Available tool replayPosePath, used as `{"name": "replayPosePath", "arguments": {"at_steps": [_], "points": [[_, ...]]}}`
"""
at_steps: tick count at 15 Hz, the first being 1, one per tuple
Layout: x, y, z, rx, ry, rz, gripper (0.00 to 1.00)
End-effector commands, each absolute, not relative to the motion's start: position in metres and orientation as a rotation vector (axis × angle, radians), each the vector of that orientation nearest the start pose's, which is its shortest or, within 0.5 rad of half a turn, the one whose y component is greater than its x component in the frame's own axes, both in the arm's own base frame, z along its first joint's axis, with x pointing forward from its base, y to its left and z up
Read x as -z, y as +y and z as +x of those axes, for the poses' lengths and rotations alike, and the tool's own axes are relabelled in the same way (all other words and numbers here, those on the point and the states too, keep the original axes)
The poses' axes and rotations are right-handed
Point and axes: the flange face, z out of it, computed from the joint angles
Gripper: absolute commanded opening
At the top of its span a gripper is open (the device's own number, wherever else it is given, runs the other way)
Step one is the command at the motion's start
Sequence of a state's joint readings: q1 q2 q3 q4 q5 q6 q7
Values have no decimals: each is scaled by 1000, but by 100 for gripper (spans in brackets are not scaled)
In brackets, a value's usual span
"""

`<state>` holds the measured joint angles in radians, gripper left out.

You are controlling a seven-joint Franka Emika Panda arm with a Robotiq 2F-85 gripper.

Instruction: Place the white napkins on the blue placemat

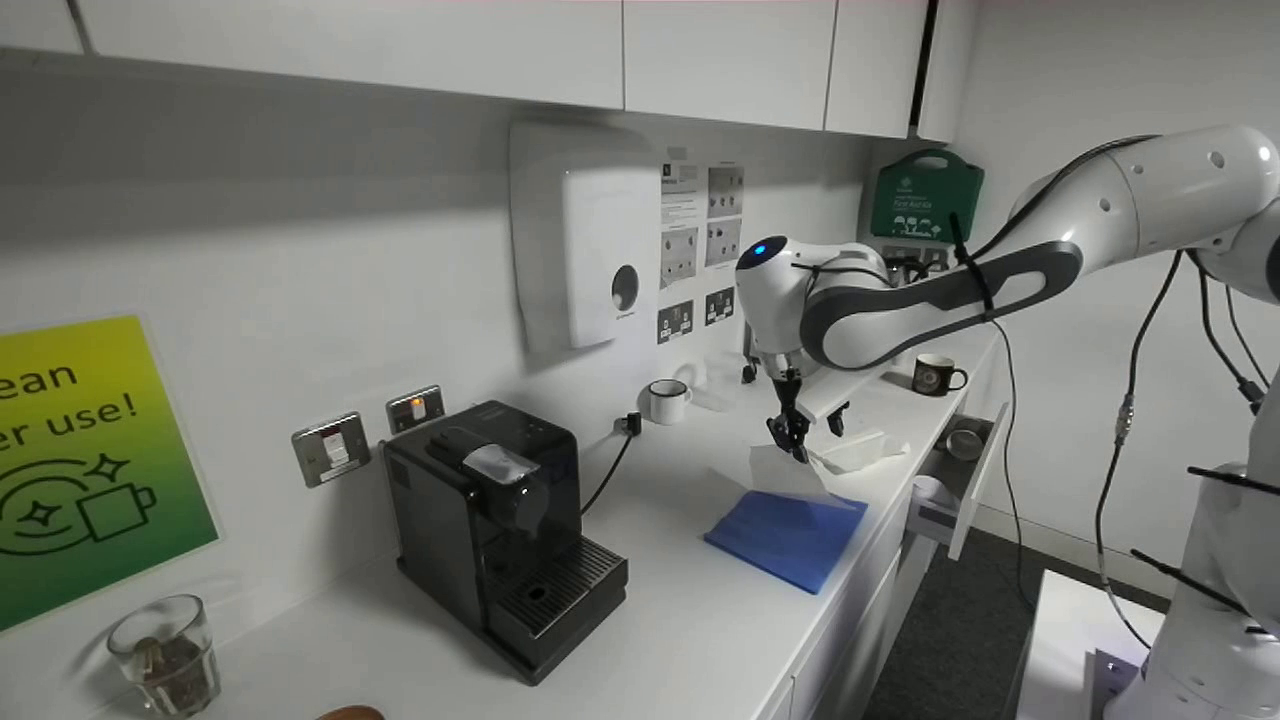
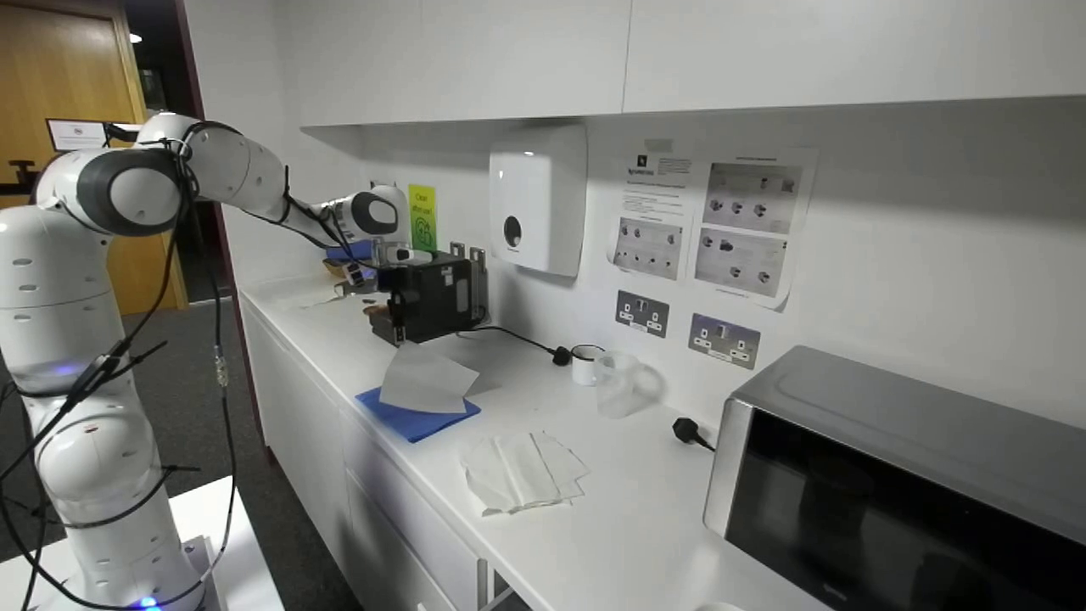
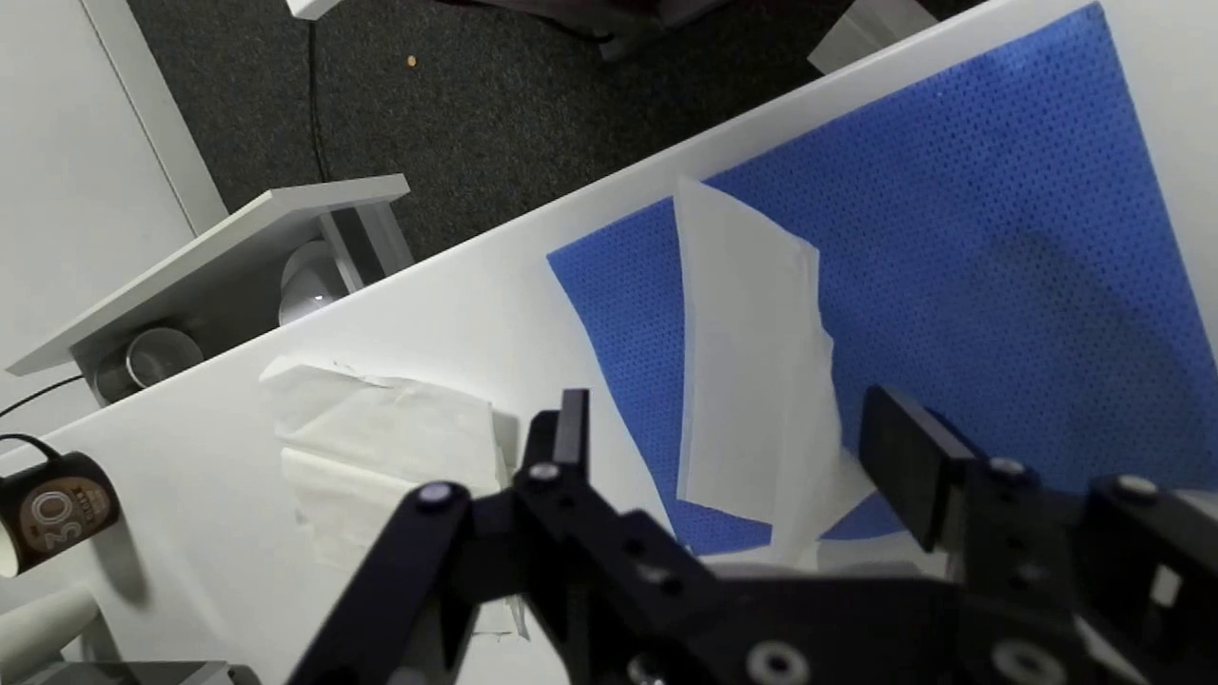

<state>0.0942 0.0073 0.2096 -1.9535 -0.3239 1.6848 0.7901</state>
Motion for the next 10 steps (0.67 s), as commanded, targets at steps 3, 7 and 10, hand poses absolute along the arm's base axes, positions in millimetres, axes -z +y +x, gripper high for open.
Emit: {"name": "replayPosePath", "arguments": {"at_steps": [3,7,10], "points": [[-469,130,517,-164,751,-3452,100],[-485,134,511,-166,564,-3382,100],[-495,139,502,-226,275,-3315,100]]}}
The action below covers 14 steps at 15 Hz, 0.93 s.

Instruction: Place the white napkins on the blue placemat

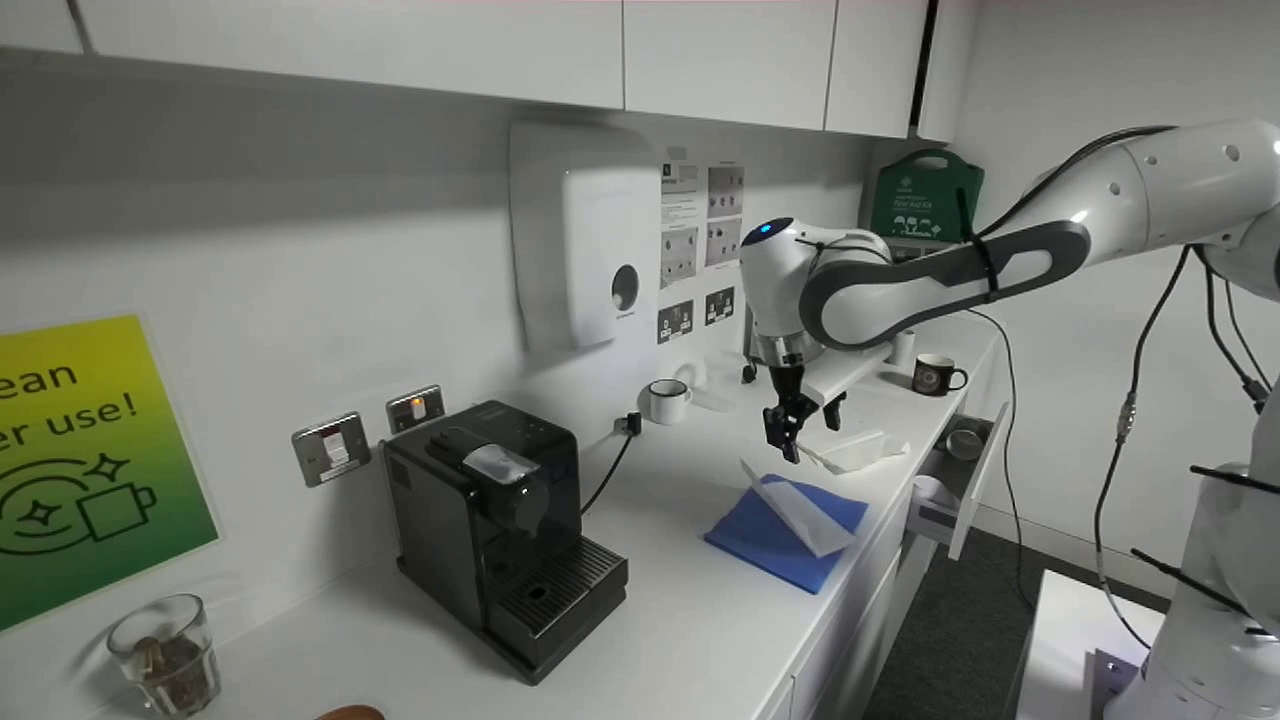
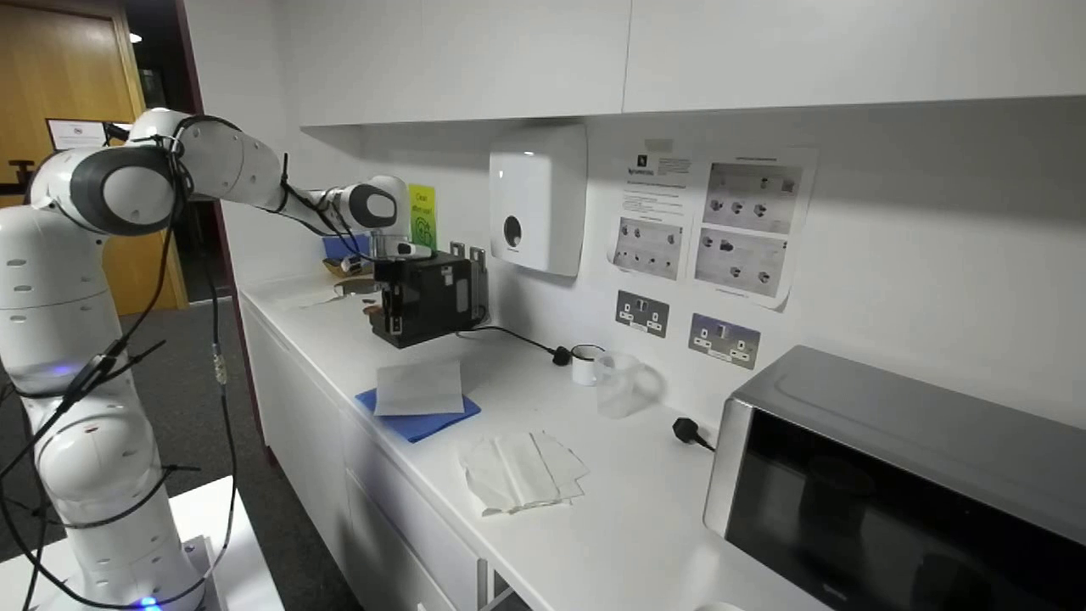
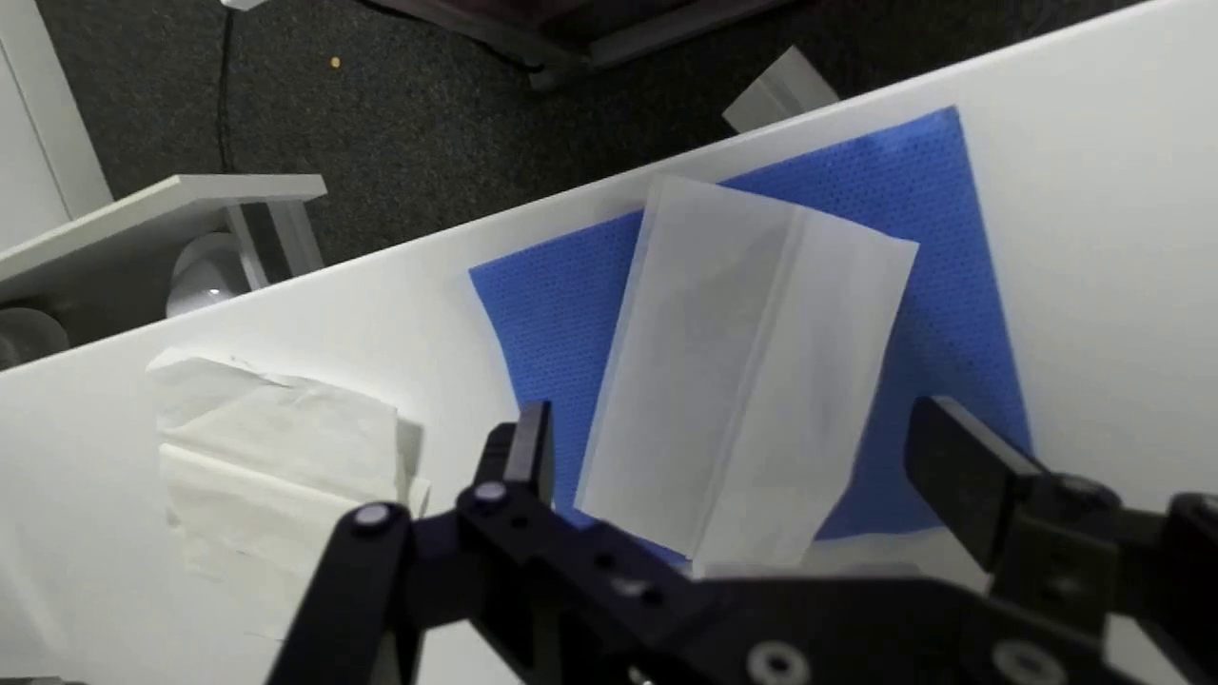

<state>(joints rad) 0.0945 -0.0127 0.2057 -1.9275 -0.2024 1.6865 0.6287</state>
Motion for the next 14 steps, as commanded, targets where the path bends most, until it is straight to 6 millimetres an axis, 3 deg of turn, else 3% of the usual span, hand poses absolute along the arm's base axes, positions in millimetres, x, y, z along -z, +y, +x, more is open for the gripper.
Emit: {"name": "replayPosePath", "arguments": {"at_steps": [1,6,11,14], "points": [[-497,140,502,-247,202,-3282,100],[-505,140,498,-317,-50,-3143,100],[-503,118,505,-201,110,-3196,100],[-504,92,508,-100,228,-3170,100]]}}
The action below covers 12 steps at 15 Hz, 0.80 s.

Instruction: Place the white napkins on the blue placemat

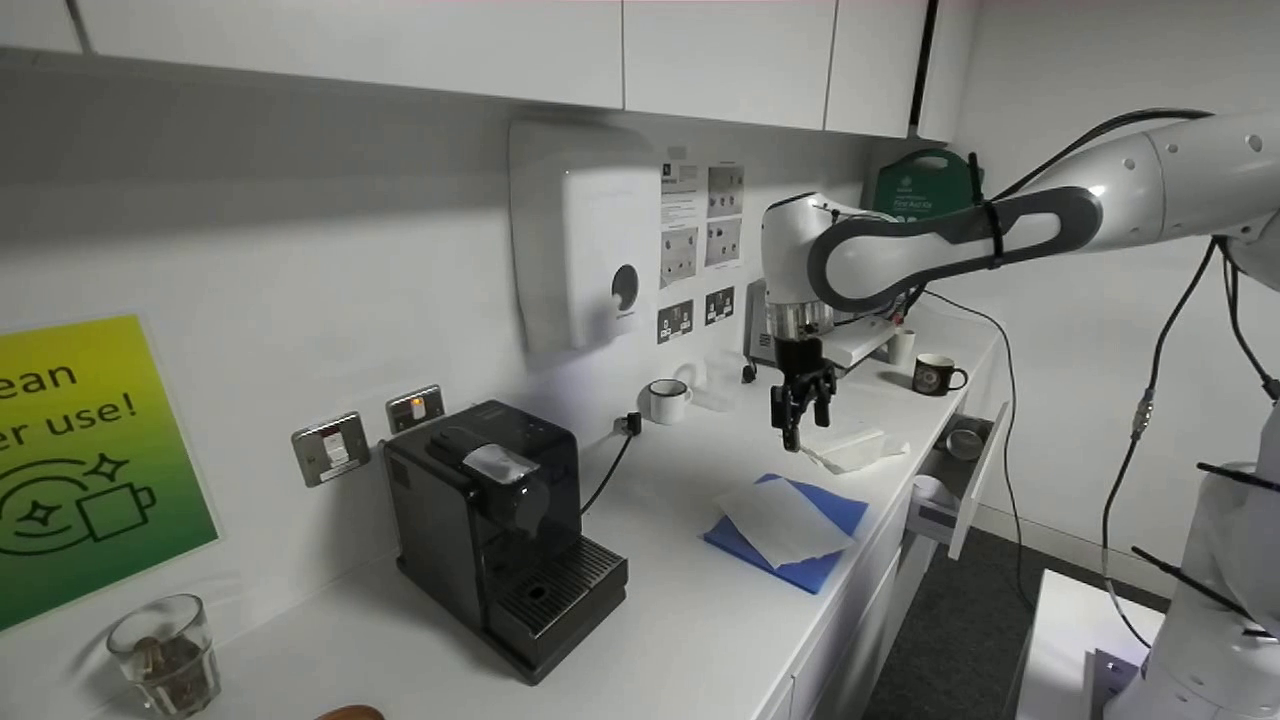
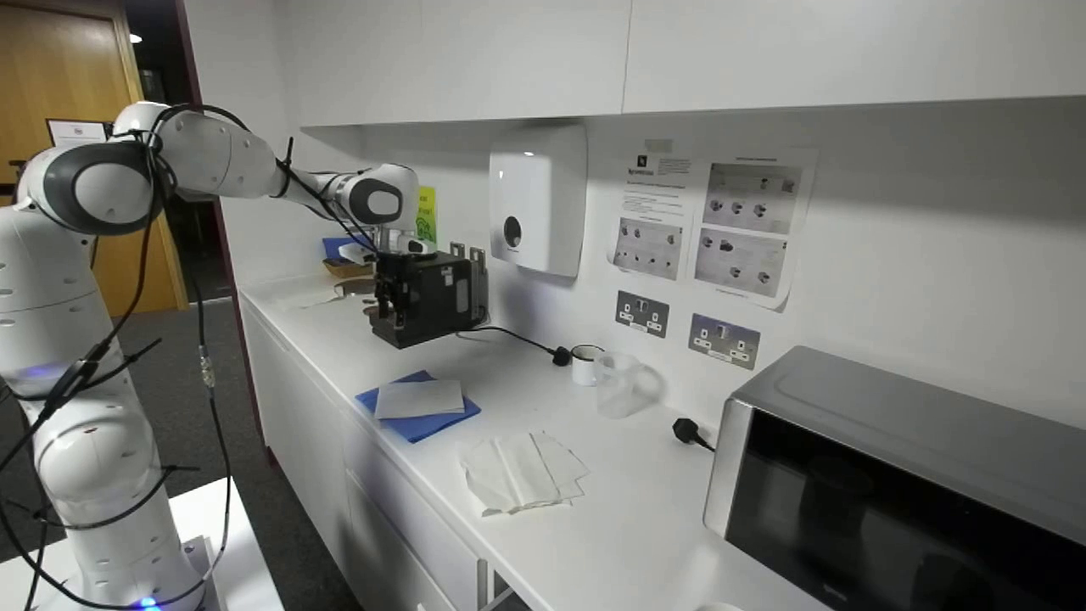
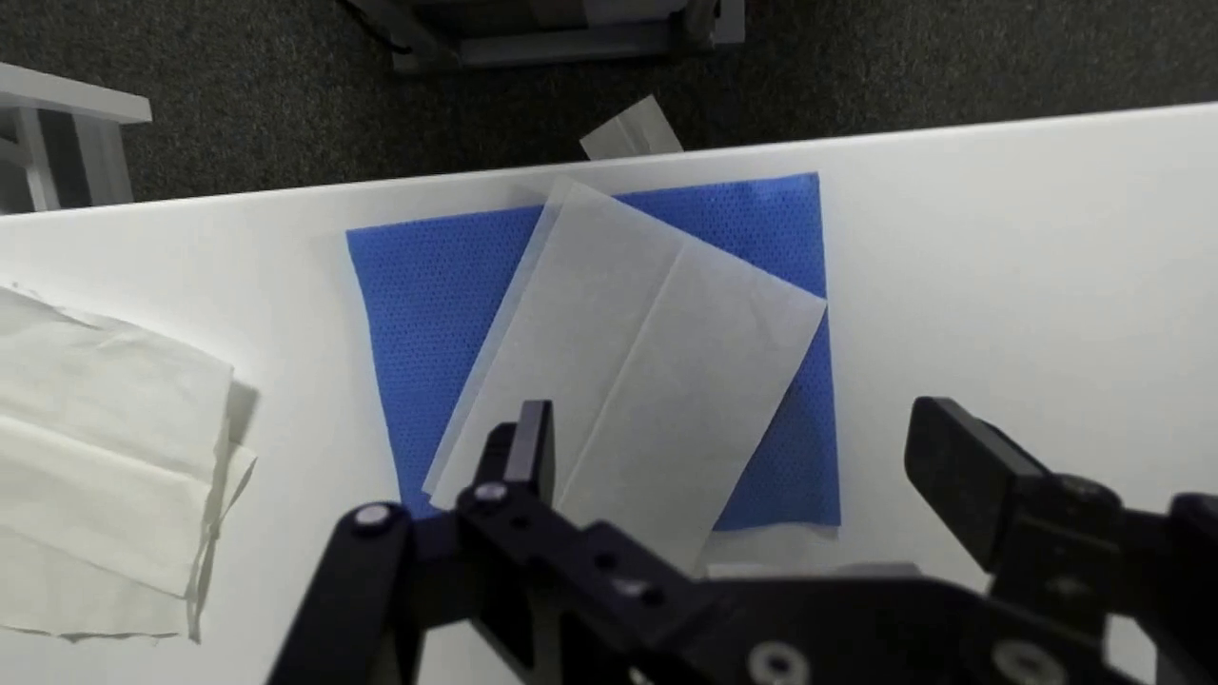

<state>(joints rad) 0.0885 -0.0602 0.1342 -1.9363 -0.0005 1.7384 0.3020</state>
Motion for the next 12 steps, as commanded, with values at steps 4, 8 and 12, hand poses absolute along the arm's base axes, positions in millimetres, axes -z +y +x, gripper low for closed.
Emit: {"name": "replayPosePath", "arguments": {"at_steps": [4,8,12], "points": [[-499,43,506,4,318,-3151,100],[-487,-11,497,69,433,-3102,100],[-471,-51,489,138,512,-3100,100]]}}
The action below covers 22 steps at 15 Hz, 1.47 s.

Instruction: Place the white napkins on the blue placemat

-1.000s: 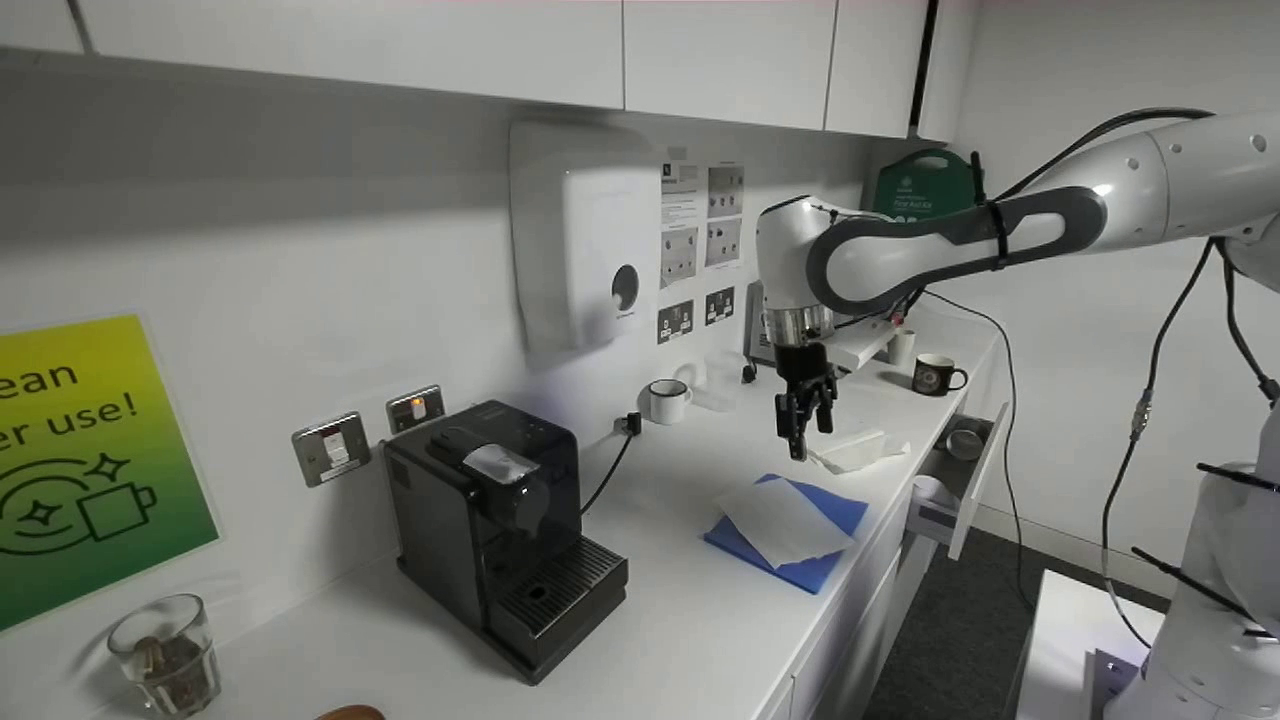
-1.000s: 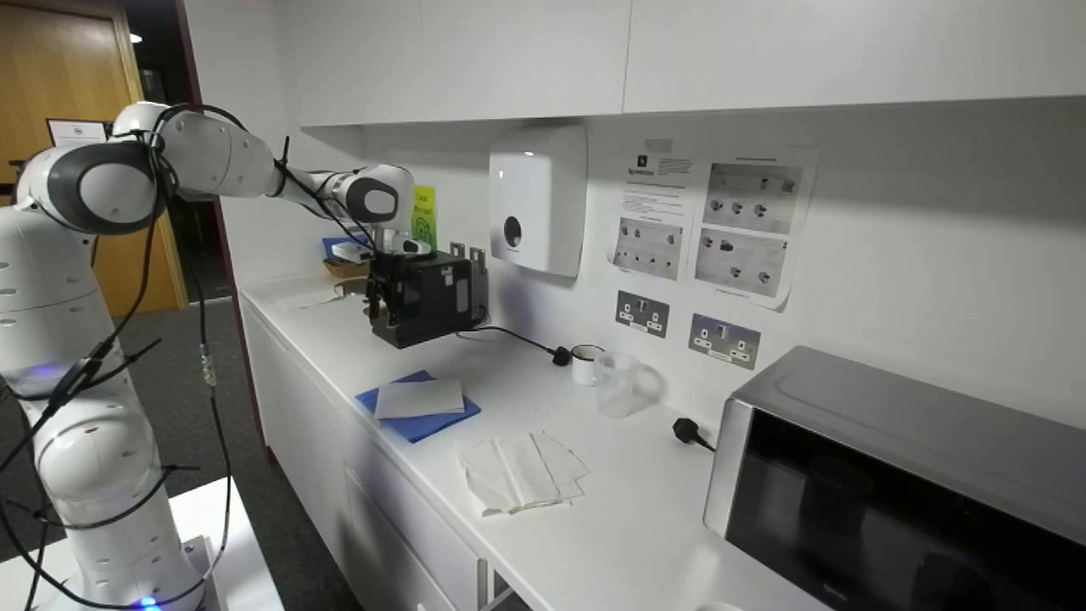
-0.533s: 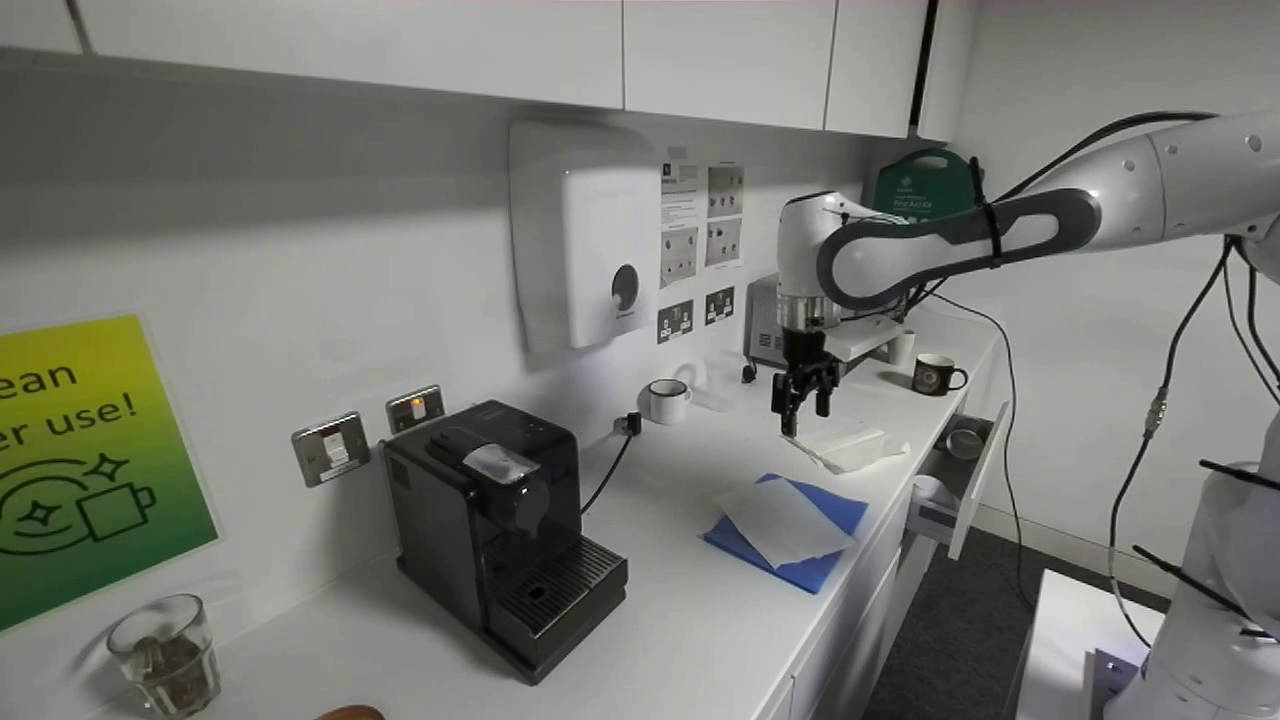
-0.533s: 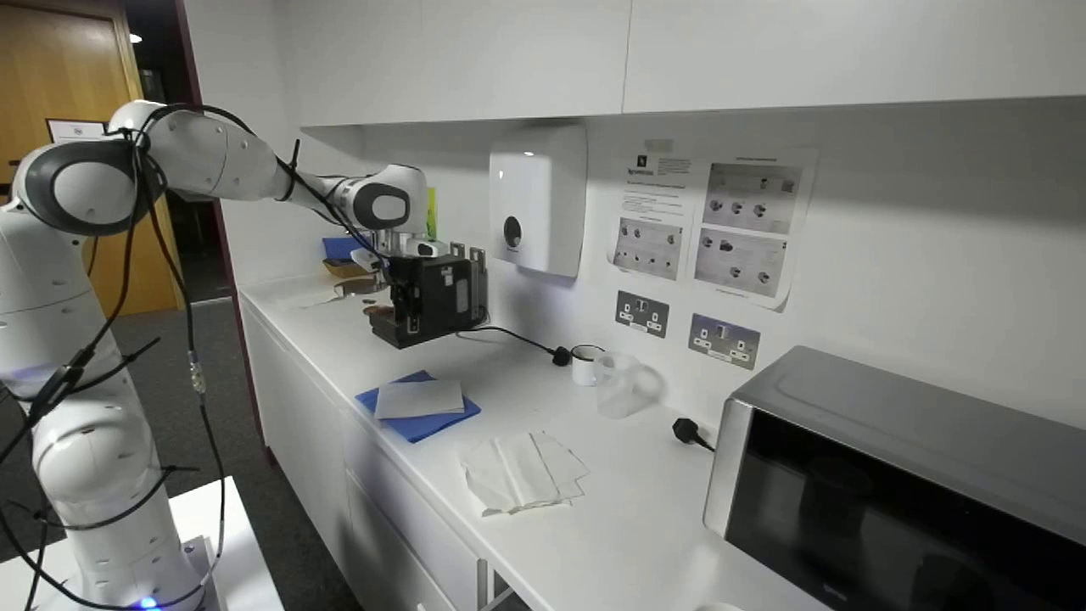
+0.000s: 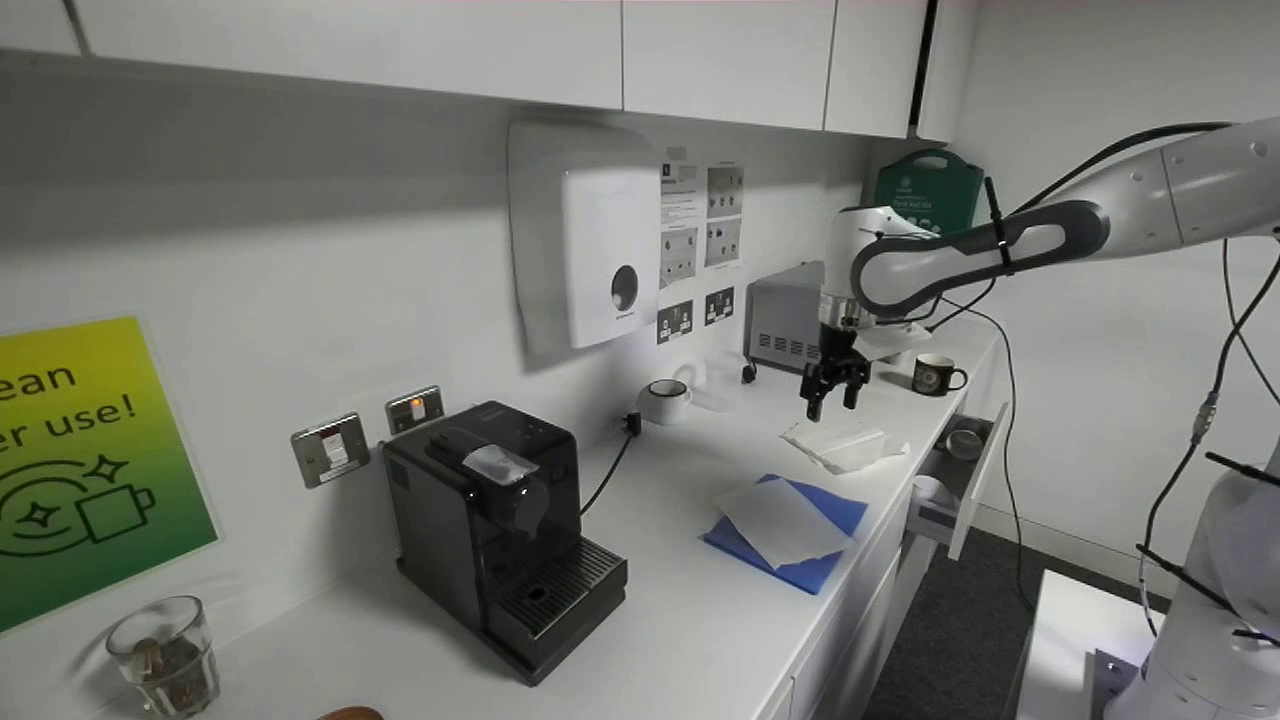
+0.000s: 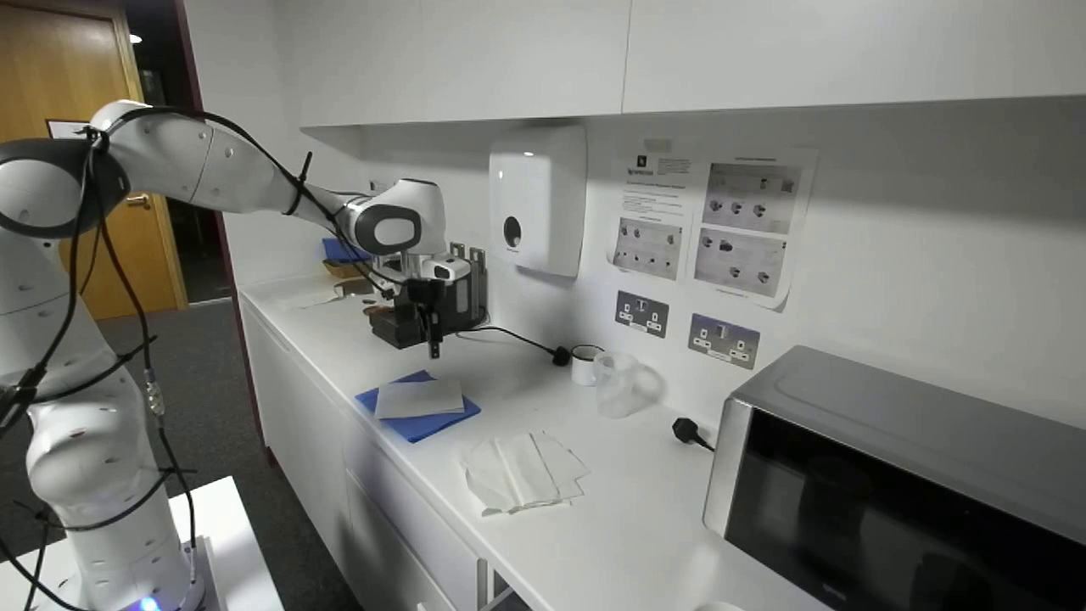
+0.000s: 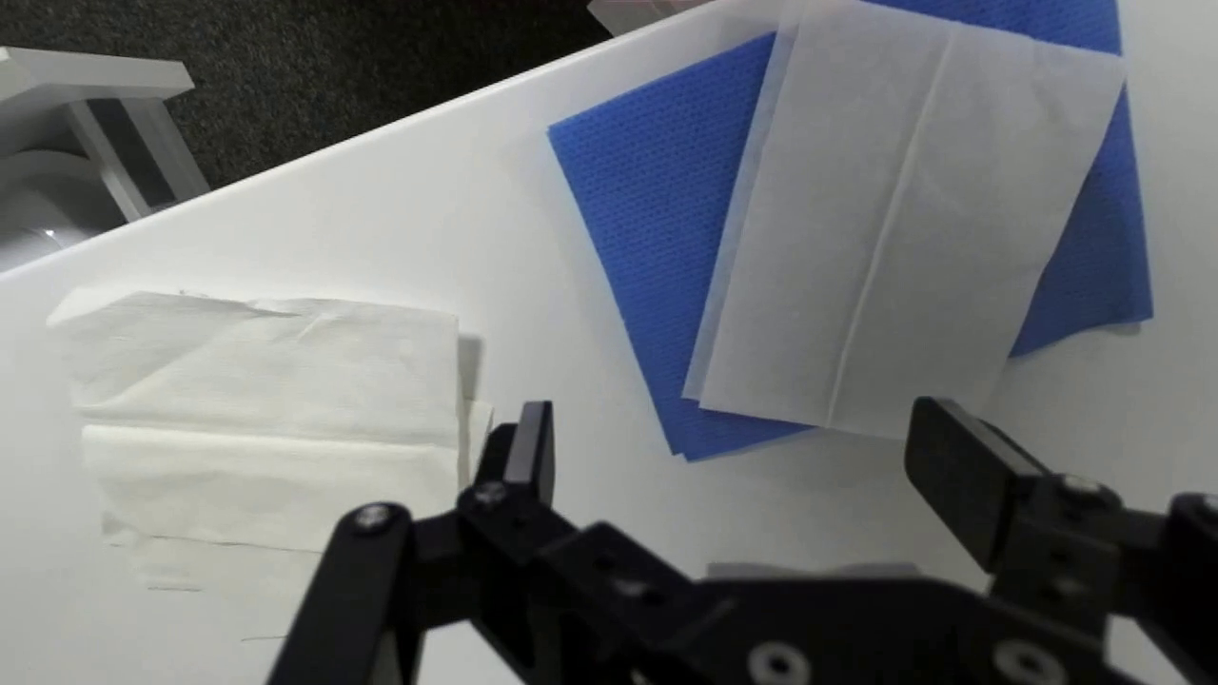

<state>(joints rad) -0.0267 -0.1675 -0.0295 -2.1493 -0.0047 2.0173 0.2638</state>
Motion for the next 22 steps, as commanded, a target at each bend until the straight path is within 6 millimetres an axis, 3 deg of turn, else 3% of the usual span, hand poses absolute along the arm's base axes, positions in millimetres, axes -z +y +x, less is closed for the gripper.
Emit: {"name": "replayPosePath", "arguments": {"at_steps": [1,4,10,22], "points": [[-467,-58,488,156,510,-3108,100],[-454,-72,484,159,471,-3164,100],[-432,-88,481,68,228,-3338,100],[-386,-96,499,-65,-211,-3392,100]]}}
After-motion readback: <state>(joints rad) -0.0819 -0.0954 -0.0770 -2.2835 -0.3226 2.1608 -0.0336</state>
